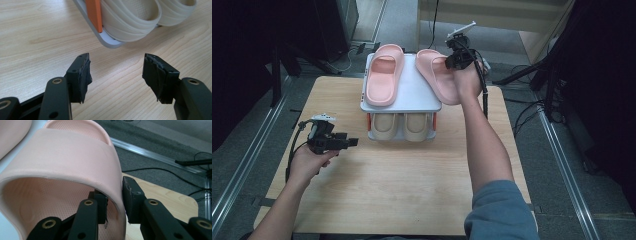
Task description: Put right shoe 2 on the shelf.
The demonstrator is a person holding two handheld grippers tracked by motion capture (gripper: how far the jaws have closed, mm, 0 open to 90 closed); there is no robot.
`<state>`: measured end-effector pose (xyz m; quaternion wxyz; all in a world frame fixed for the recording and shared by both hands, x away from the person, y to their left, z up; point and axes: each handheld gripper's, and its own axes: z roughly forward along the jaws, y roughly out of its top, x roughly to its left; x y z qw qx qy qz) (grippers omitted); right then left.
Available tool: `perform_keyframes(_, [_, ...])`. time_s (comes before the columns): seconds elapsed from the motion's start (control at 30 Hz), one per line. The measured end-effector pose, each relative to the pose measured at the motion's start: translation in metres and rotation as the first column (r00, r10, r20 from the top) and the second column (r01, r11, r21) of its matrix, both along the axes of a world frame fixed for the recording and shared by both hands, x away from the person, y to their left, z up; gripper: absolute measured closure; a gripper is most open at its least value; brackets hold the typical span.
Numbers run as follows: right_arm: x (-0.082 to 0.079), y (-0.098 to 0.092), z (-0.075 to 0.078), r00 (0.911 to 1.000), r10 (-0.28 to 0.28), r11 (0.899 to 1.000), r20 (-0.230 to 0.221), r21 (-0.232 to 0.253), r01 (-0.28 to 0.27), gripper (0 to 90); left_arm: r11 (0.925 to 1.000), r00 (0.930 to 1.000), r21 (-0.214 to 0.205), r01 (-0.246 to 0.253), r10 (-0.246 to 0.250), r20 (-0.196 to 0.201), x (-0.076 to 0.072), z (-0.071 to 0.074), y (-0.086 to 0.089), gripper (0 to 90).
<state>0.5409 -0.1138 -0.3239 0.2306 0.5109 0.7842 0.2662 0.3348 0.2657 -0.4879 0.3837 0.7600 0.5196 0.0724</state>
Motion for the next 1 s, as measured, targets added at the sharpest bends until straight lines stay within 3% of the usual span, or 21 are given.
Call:
perform_keyframes(0.13, [0.003,0.015,-0.001,1.0,-0.007,1.0,0.003,-0.02,0.007,73.9,1.0,0.9999,0.002,0.007,-0.007,-0.011,0.001,-0.001,-0.002,39.2])
perform_keyframes(0.33, [0.005,0.032,-0.003,1.0,-0.003,1.0,0.005,0.014,0.003,69.1,1.0,0.9999,-0.001,0.008,-0.008,-0.007,0.0,-0.001,-0.004,39.2])
perform_keyframes(0.53, [0.001,0.036,0.0,0.9999,0.012,0.996,0.001,0.094,-0.012,62.5,0.9999,1.0,-0.01,0.007,-0.008,-0.006,0.0,-0.001,-0.003,39.1])
perform_keyframes(0.67, [-0.005,0.037,-0.003,0.9988,0.044,0.995,0.02,0.089,-0.046,59.1,0.9999,1.0,-0.011,0.004,-0.004,-0.005,0.0,-0.001,-0.002,39.1])
perform_keyframes(1.0, [-0.023,0.037,-0.006,0.9927,0.119,0.985,0.015,0.124,-0.12,55.6,0.9999,1.0,-0.011,0.001,-0.001,-0.007,0.0,-0.001,-0.001,39.1])
